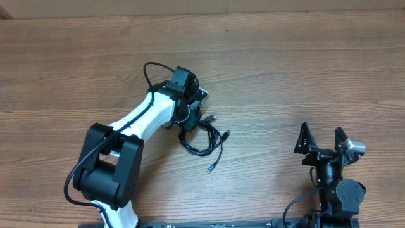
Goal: Untangle cables
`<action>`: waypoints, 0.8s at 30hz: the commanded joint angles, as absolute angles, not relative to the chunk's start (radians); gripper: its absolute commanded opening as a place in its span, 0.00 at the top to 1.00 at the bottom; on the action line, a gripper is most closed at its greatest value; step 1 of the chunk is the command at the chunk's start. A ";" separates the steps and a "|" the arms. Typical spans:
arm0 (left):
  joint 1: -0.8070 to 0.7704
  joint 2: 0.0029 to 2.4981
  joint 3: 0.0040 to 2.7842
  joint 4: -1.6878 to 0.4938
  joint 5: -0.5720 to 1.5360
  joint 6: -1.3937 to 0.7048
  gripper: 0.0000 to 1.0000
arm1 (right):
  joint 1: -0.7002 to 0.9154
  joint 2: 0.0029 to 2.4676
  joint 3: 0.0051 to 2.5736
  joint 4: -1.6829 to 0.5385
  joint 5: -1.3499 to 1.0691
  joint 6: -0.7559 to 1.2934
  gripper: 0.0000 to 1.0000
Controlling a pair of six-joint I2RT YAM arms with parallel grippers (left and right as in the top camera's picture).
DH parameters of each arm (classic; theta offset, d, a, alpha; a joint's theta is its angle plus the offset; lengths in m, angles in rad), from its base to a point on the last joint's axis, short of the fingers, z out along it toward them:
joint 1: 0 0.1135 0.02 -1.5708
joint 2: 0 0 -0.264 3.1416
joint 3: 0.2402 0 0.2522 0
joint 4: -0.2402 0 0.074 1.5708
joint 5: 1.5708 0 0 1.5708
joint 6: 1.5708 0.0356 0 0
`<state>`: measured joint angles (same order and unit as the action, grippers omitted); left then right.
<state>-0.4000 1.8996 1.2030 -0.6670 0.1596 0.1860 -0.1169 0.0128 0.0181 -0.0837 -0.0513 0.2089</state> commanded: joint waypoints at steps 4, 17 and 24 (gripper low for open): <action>-0.407 1.909 1.187 -0.661 0.157 0.156 0.55 | -0.112 0.004 0.008 -0.081 -0.045 0.208 0.00; -0.407 1.909 1.115 -0.625 0.156 0.152 0.70 | -0.112 0.004 0.008 -0.081 -0.045 0.208 0.00; -0.407 1.909 1.115 -0.610 0.157 0.093 0.96 | -0.112 0.004 0.008 -0.081 -0.045 0.208 0.00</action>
<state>-0.4000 1.8973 1.1450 -0.6125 0.1608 0.1379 -0.1169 0.0128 0.0181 -0.0830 -0.0513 0.2089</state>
